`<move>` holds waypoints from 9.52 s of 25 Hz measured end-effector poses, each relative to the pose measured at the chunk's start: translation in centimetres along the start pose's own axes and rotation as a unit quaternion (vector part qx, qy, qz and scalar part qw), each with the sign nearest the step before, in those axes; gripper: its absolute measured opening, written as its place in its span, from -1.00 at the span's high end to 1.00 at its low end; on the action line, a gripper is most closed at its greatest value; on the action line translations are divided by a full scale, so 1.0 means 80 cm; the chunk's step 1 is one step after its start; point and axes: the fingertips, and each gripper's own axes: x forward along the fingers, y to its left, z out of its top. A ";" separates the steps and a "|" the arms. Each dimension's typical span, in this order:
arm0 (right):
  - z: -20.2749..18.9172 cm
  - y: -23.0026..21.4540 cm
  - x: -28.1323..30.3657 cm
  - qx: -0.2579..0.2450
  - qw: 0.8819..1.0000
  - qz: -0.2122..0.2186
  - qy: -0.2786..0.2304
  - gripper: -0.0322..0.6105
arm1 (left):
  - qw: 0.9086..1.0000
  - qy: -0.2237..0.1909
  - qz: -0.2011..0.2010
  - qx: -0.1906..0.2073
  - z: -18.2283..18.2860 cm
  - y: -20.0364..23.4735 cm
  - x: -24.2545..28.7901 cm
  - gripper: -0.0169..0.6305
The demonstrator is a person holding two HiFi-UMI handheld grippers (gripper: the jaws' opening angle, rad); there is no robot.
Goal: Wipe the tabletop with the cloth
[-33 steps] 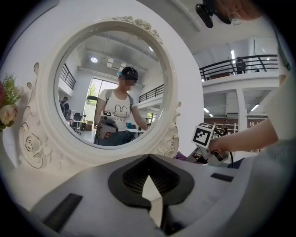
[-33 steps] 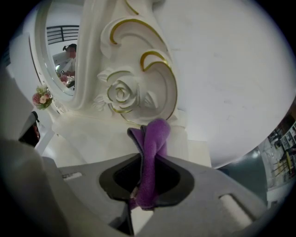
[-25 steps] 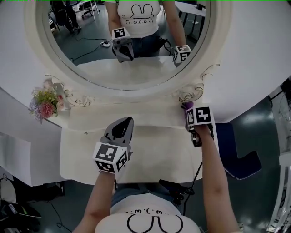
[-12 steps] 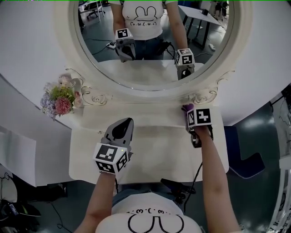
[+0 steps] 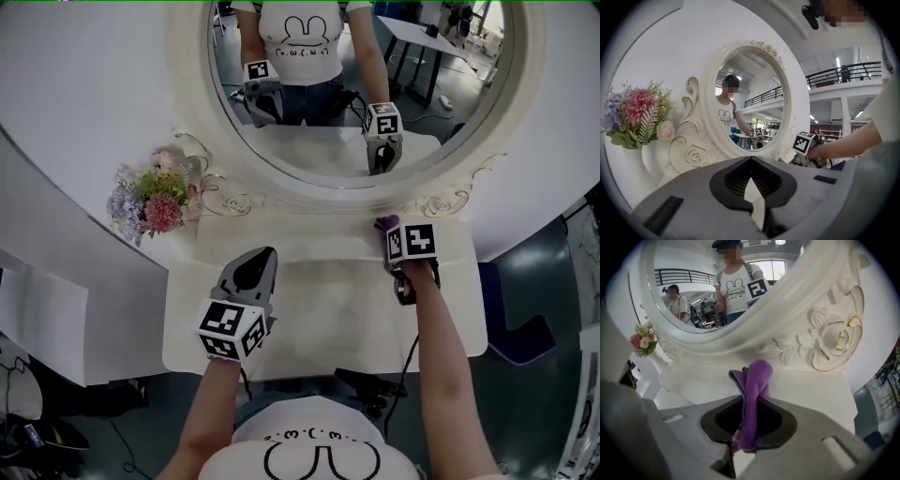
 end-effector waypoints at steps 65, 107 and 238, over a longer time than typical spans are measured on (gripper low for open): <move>0.051 0.509 0.090 0.090 0.965 0.246 0.024 0.69 | 0.992 -0.017 0.085 -0.089 -0.063 0.226 -0.170 0.96; -0.047 0.222 -0.069 0.190 0.907 0.360 -0.104 0.68 | 0.997 0.016 0.029 -0.064 -0.078 -0.010 -0.037 0.96; -0.185 0.012 0.042 0.008 0.997 -0.067 0.045 0.69 | 0.996 0.072 -0.034 -0.044 -0.129 -0.024 -0.057 0.96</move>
